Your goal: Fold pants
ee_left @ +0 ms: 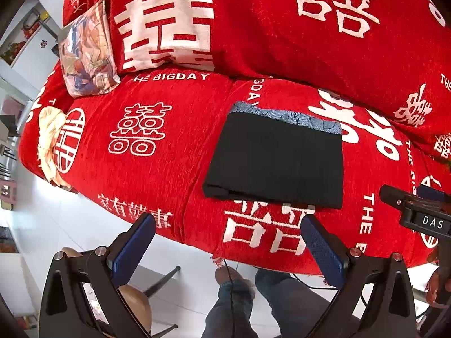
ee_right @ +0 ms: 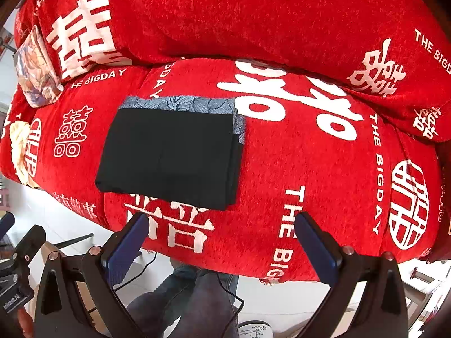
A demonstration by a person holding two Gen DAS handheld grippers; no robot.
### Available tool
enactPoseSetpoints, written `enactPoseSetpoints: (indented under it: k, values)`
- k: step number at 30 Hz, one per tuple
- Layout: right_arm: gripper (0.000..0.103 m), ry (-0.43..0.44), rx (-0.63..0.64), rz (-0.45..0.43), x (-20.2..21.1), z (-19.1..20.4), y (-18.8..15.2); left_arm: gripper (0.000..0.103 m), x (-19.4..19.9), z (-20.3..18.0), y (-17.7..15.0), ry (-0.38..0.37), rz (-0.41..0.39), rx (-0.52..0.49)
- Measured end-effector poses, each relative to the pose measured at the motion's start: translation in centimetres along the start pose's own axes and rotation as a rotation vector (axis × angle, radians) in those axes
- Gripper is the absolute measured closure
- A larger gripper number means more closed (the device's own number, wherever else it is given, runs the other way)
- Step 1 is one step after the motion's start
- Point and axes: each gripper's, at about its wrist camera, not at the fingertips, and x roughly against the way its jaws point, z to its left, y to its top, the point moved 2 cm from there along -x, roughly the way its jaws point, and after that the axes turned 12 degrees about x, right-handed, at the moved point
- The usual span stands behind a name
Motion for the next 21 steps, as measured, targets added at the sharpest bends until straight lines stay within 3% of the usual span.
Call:
enactPoseSetpoints:
  k: [11, 21]
  values:
    - [0.000, 0.007, -0.022, 0.005, -0.5, -0.2, 0.4, 0.000, -0.8, -0.8, 1.2, -0.002, 0.010, -0.038]
    - [0.000, -0.035, -0.112, -0.019, -1.2, 1.7, 1.1, 0.000, -3.5, 0.1, 3.9, -0.069, 0.006, -0.166]
